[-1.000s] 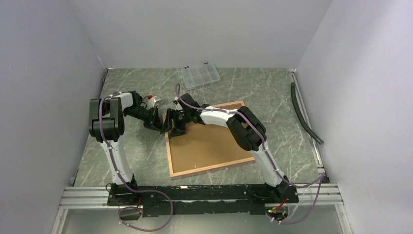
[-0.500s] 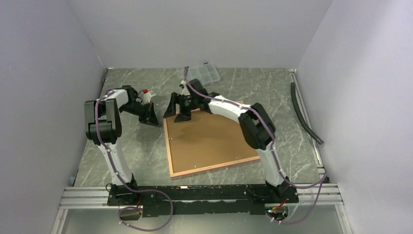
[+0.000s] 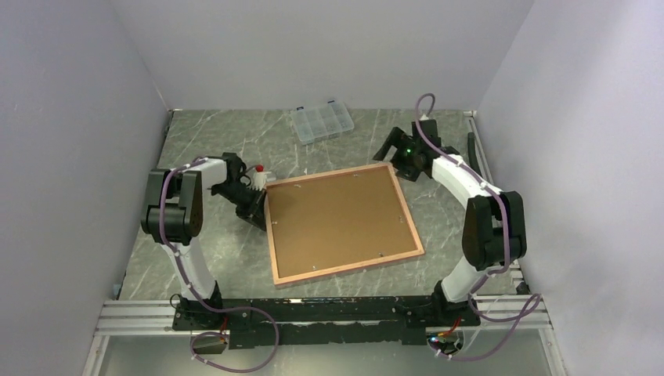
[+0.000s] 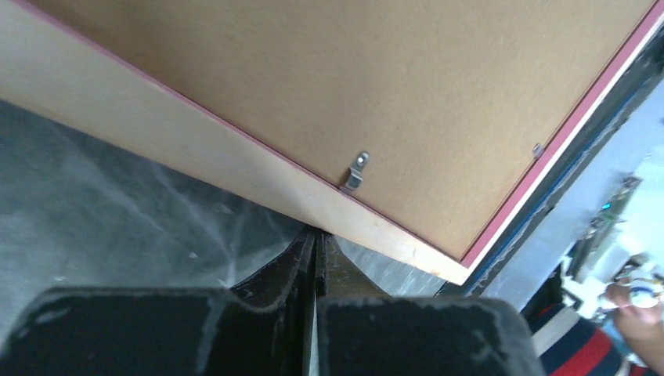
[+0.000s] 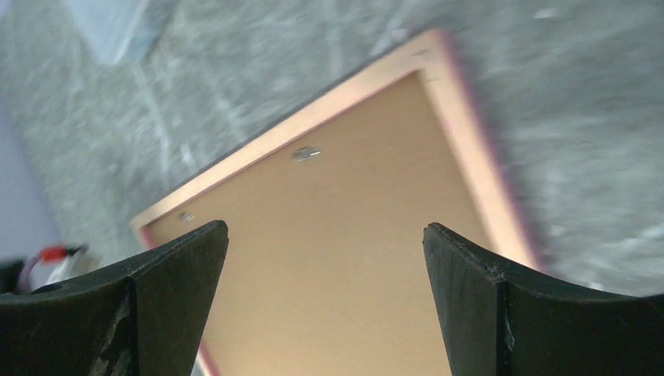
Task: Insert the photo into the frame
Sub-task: Install the photo frame at the center of the board.
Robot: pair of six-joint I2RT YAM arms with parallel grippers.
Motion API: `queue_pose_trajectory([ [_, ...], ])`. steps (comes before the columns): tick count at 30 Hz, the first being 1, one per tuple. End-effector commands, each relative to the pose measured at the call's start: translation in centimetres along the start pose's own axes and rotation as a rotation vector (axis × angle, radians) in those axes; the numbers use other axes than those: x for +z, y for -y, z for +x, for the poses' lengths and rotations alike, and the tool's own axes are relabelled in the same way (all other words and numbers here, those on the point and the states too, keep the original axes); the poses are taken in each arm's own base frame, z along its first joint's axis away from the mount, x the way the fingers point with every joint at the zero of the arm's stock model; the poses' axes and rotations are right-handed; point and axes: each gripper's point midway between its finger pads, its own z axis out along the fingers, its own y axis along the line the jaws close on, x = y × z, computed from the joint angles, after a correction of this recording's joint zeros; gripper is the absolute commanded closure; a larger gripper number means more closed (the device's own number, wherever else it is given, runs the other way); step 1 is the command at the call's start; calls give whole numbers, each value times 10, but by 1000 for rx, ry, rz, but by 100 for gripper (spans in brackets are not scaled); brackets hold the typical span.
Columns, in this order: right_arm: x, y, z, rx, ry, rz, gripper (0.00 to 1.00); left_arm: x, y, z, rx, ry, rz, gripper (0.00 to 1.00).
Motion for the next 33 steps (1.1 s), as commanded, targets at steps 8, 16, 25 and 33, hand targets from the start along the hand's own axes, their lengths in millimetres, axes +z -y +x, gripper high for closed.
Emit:
queue_pose_trajectory([
  [8,39,68,-8,14,-27,156,0,6,22,15,217,-53,-80,92],
  [16,61,46,-5,25,-92,53,0,23,43,16,296,-101,-70,92],
  [25,42,27,-36,6,-47,-3,0,21,54,18,338,-145,-80,93],
  [33,11,62,-74,63,59,52,0,2,65,10,386,-118,-84,93],
])
